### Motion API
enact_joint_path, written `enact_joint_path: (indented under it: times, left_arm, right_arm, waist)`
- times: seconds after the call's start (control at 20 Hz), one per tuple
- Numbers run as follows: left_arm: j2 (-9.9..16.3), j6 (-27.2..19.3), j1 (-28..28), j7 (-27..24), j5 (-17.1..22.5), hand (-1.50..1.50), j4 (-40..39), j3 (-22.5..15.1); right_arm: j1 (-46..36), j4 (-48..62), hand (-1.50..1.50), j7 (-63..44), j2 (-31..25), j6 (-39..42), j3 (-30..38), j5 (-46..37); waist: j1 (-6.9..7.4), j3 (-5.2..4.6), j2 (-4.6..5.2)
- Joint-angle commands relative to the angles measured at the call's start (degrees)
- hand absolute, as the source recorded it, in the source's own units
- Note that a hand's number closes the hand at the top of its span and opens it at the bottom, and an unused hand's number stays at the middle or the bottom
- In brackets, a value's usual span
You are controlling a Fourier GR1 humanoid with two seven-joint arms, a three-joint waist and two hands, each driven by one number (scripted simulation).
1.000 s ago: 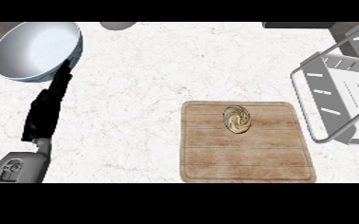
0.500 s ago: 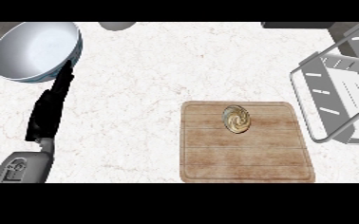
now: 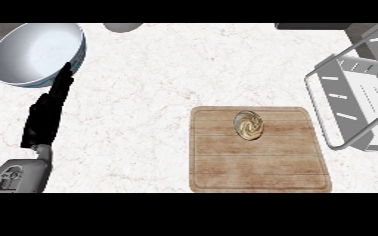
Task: Pick the squash from the cutting board and place it in the tiered basket
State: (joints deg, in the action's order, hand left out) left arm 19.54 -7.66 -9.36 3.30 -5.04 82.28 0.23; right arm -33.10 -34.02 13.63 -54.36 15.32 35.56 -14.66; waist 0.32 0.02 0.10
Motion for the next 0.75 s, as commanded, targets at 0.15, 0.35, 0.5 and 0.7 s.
enact_joint_path:
  times: [0.15,0.35,0.5,0.7]
  left_arm:
    - [-1.46,-0.75,1.86,-1.75,-1.63,0.00,0.14,-0.68]
    - [-2.24,-1.22,1.36,-1.59,-1.90,0.00,-0.27,-0.54]
    - [-0.85,-0.26,1.40,-0.22,-0.69,0.00,0.86,1.12]
    - [-1.88,-1.03,2.26,-0.18,-1.83,0.00,1.43,0.18]
  right_arm:
    - [4.19,10.80,-1.50,-2.57,-9.81,10.71,6.38,5.36]
    - [12.39,17.31,-1.50,6.68,-14.06,16.00,9.08,6.24]
    - [17.60,20.18,-1.50,14.00,-13.54,17.68,9.82,6.16]
    - [19.83,23.42,-1.50,16.83,-15.78,21.79,12.90,8.92]
  waist:
    - [-0.33,0.06,0.10]
    - [-0.64,0.22,0.26]
    - [-0.66,0.39,0.29]
    - [-0.47,0.44,0.22]
